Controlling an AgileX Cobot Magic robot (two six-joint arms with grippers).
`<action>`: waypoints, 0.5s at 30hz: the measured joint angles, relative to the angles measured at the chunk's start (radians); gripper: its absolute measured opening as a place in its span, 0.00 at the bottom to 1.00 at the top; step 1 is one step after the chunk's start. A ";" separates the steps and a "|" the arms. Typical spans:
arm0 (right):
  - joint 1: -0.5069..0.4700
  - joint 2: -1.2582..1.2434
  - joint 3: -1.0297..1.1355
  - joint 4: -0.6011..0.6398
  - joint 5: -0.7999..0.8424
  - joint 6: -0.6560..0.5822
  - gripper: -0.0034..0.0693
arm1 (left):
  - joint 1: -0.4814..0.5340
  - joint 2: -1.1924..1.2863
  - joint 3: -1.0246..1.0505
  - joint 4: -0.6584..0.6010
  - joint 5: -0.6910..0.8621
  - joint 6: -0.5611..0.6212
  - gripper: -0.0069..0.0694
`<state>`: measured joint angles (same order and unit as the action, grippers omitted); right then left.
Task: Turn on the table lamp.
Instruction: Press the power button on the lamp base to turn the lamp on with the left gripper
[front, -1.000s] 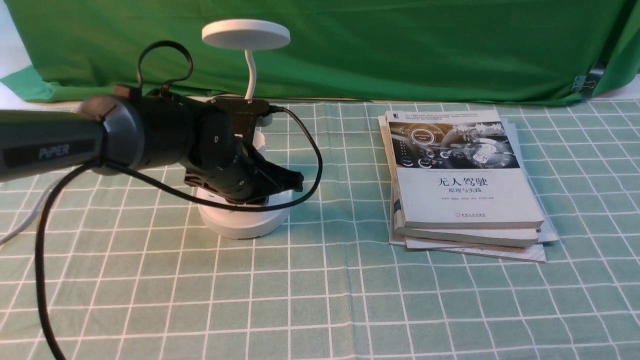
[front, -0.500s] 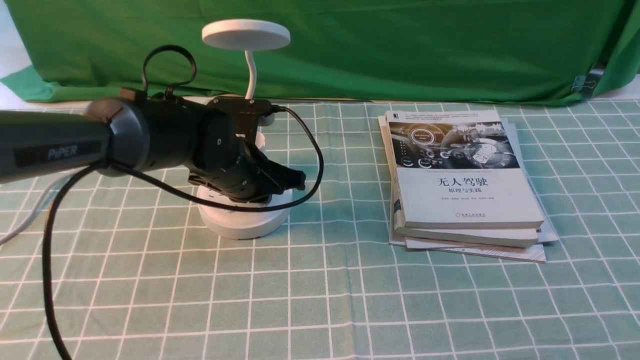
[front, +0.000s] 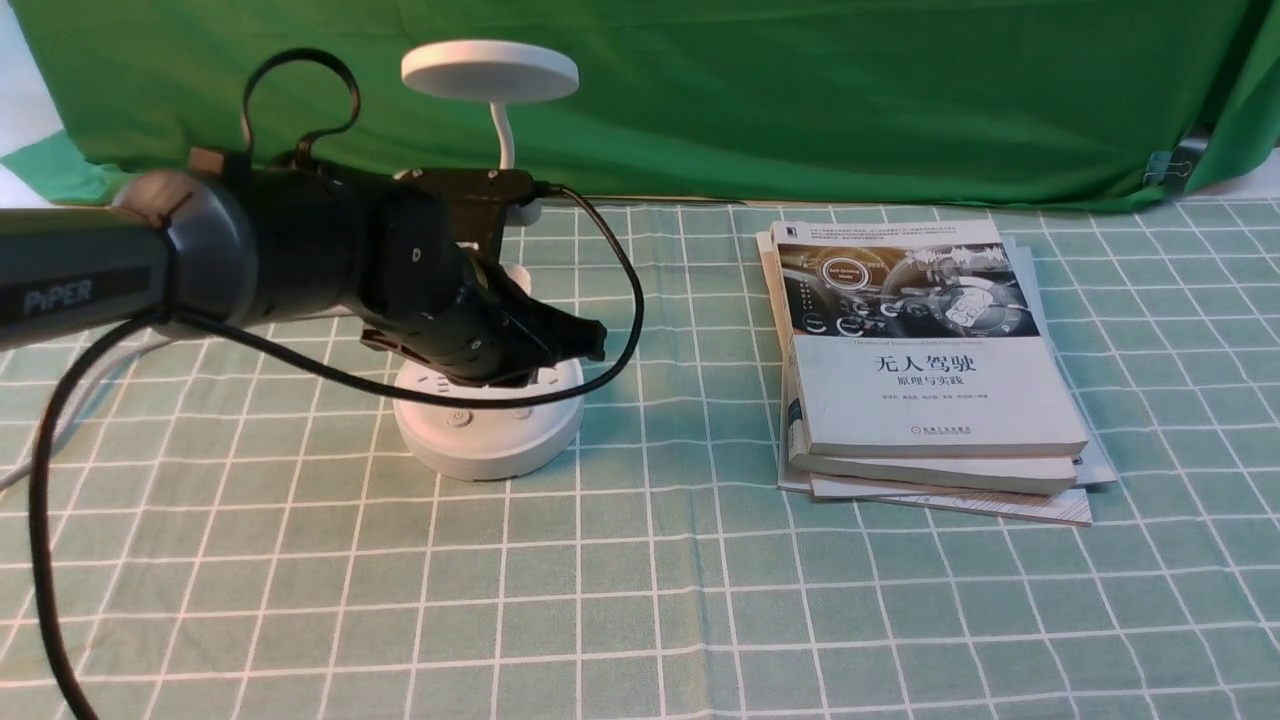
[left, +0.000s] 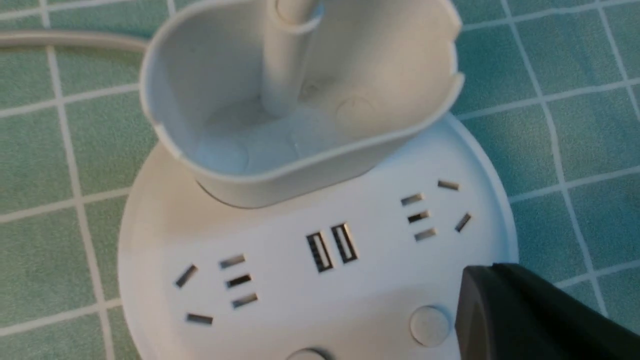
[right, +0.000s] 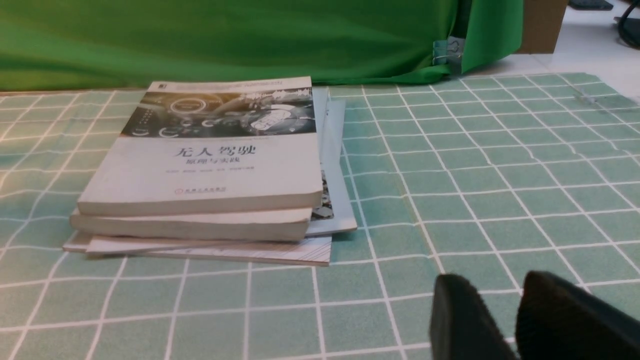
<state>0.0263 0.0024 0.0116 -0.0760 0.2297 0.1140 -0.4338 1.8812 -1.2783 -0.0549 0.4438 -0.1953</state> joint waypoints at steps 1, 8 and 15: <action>0.000 0.000 0.000 0.000 0.000 0.000 0.38 | 0.000 0.001 0.001 0.000 0.003 0.000 0.09; 0.000 0.000 0.000 0.000 -0.001 0.000 0.38 | 0.000 0.012 0.003 0.000 0.005 0.000 0.09; 0.000 0.000 0.000 0.000 -0.001 0.000 0.38 | 0.000 0.040 0.003 -0.007 0.022 0.000 0.09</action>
<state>0.0263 0.0024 0.0116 -0.0760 0.2287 0.1140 -0.4338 1.9211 -1.2751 -0.0618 0.4663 -0.1953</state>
